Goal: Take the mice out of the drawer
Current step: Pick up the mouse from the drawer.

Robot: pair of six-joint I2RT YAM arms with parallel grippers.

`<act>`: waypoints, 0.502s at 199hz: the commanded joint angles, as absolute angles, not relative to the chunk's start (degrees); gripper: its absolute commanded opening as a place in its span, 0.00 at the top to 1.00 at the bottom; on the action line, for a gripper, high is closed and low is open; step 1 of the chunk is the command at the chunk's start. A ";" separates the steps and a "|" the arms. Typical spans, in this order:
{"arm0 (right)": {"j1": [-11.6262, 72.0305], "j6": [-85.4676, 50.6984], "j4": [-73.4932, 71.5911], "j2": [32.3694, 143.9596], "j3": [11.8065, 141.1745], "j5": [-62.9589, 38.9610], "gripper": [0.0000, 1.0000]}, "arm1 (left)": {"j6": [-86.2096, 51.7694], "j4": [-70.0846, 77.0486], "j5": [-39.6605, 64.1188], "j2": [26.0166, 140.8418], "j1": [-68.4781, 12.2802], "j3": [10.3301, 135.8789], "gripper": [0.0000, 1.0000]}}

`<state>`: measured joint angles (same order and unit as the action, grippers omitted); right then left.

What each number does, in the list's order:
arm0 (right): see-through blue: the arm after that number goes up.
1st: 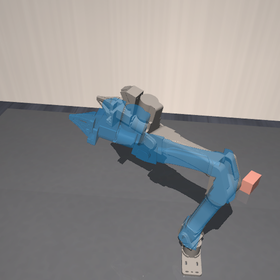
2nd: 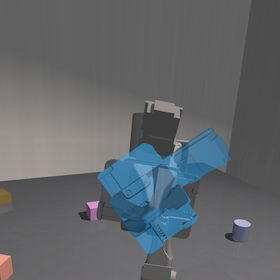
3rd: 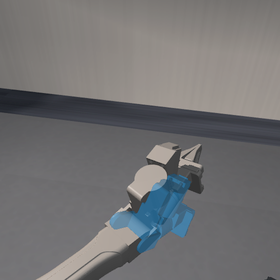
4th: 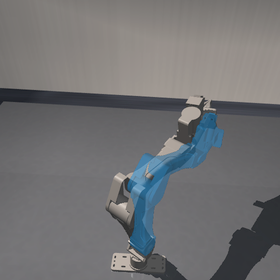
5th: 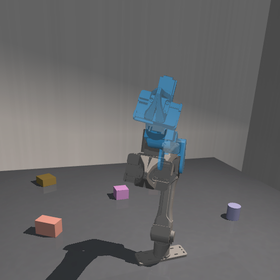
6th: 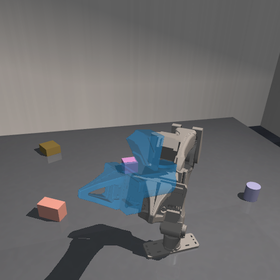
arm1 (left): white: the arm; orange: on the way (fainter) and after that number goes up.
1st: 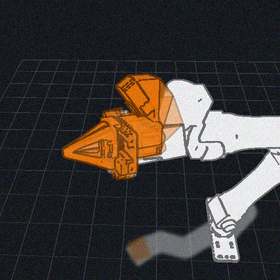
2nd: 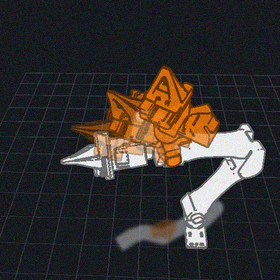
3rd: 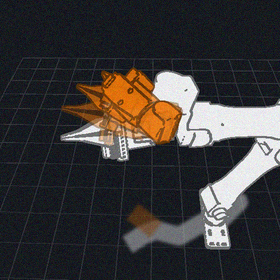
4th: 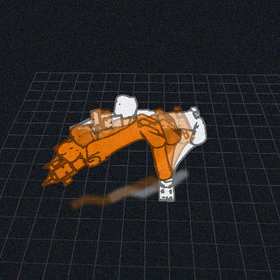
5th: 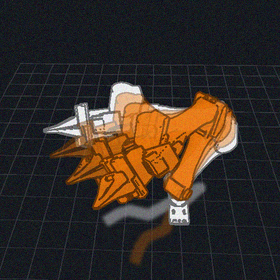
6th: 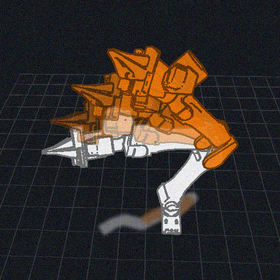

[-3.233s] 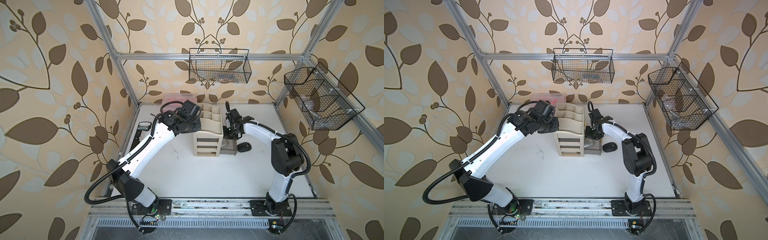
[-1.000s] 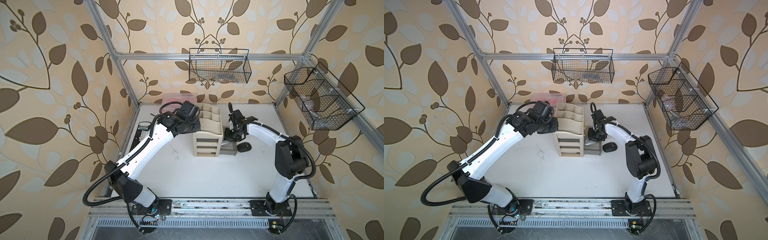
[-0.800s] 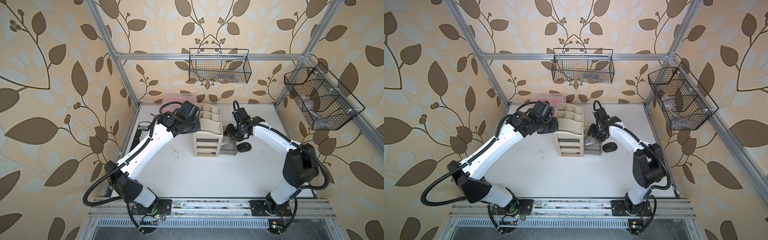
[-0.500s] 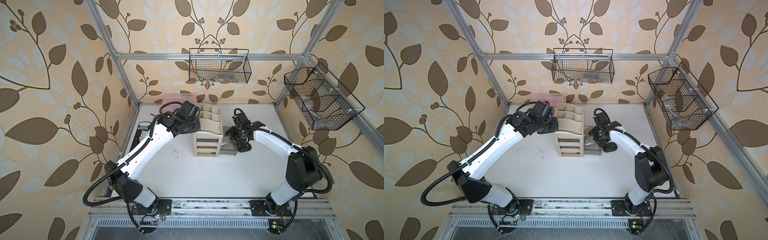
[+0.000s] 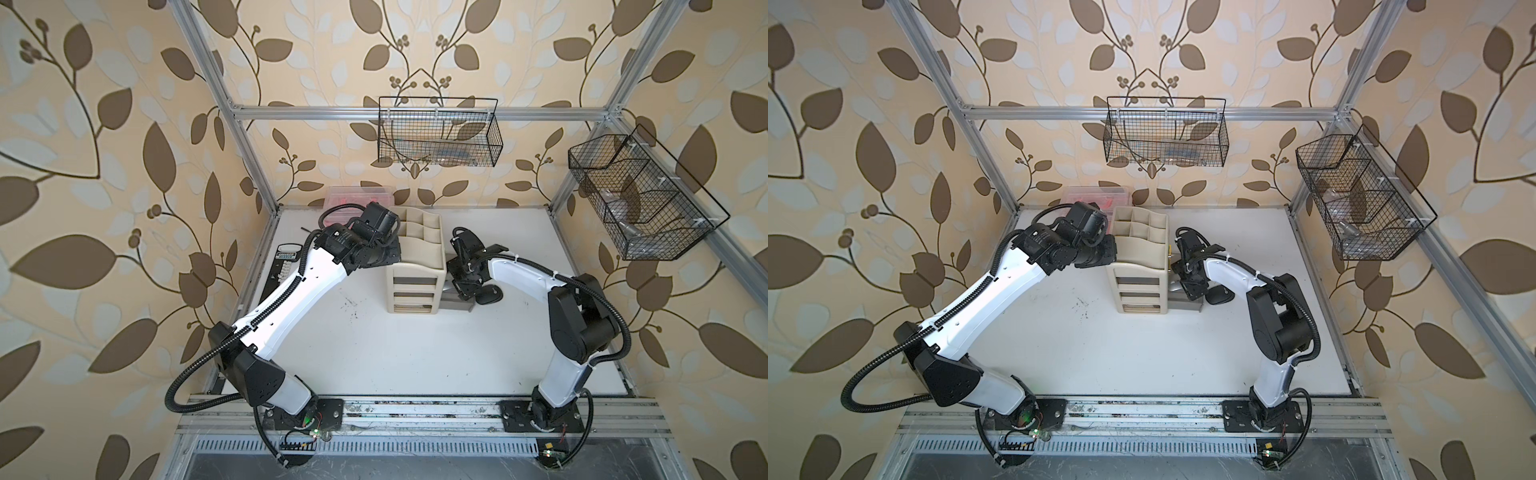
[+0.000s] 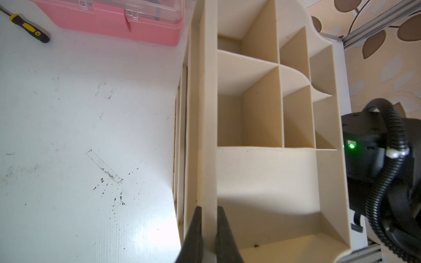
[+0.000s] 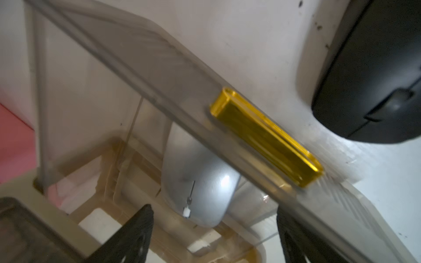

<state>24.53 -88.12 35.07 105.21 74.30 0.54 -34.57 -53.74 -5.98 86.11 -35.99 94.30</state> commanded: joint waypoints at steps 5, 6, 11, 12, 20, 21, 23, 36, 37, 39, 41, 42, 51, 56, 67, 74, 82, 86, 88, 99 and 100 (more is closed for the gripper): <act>24.44 -90.55 38.44 109.28 77.37 2.97 0.10 | -34.69 -50.86 -5.90 84.66 -36.28 94.70 1.00; 24.43 -90.54 38.47 109.44 77.40 2.98 0.10 | -34.66 -50.87 -5.98 84.65 -36.29 94.68 1.00; 24.41 -90.61 38.63 109.95 77.68 3.07 0.10 | -34.59 -51.02 -6.17 84.55 -36.21 94.61 1.00; 24.38 -90.66 38.70 110.08 77.73 3.12 0.10 | -34.56 -51.04 -6.21 84.55 -36.21 94.64 1.00; 24.34 -90.71 38.95 110.86 78.06 3.23 0.09 | -34.48 -51.06 -6.45 84.39 -36.26 94.48 1.00; 24.34 -90.71 38.94 110.98 78.10 3.24 0.09 | -34.51 -51.06 -6.48 84.38 -36.23 94.40 1.00; 24.28 -90.64 38.87 111.17 78.12 3.21 0.09 | -34.49 -51.06 -6.56 84.31 -36.22 94.37 1.00; 24.16 -90.54 39.60 112.34 78.96 3.16 0.09 | -34.37 -51.02 -6.78 84.11 -36.22 94.01 1.00; 24.16 -90.49 39.62 112.42 78.99 3.12 0.09 | -34.33 -51.00 -6.77 84.11 -36.26 93.98 1.00; 24.12 -90.45 39.70 112.66 79.14 3.15 0.09 | -34.29 -50.98 -6.88 84.00 -36.25 94.01 1.00; 24.09 -90.33 39.76 112.85 79.31 3.21 0.09 | -34.28 -50.98 -6.93 84.02 -36.26 94.01 1.00; 24.09 -90.25 39.83 112.89 79.42 3.23 0.09 | -34.28 -50.93 -6.94 84.02 -36.24 94.03 1.00; 24.16 -89.91 40.77 113.82 80.51 3.51 0.09 | -34.27 -50.89 -6.94 83.98 -36.22 93.96 1.00; 24.24 -89.63 41.40 114.37 81.08 3.48 0.09 | -34.18 -50.93 -6.94 84.02 -36.18 94.07 1.00; 24.33 -89.04 42.28 115.10 82.08 3.34 0.10 | -34.09 -51.06 -6.89 84.04 -36.19 94.13 1.00; 24.43 -88.81 42.76 115.40 82.43 3.57 0.11 | -34.10 -50.98 -6.90 84.02 -36.25 94.13 1.00; 24.36 -88.64 43.34 115.65 82.68 3.90 0.12 | -33.98 -50.98 -6.93 84.01 -36.21 94.13 1.00; 24.35 -88.45 43.68 115.97 82.92 4.08 0.13 | -34.01 -50.98 -6.94 84.02 -36.27 94.13 1.00; 24.35 -88.45 43.81 116.05 83.00 4.12 0.13 | -33.95 -50.91 -6.94 83.98 -36.22 94.11 1.00; 24.18 -87.87 44.42 116.69 83.44 4.20 0.16 | -33.93 -50.80 -6.77 84.11 -36.22 94.13 1.00; 24.18 -87.88 44.45 116.75 83.47 4.16 0.16 | -33.93 -50.80 -6.81 84.11 -36.22 94.13 1.00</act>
<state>24.38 -89.19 39.29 113.89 82.32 1.69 -34.70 -53.71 -6.22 86.11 -36.01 94.28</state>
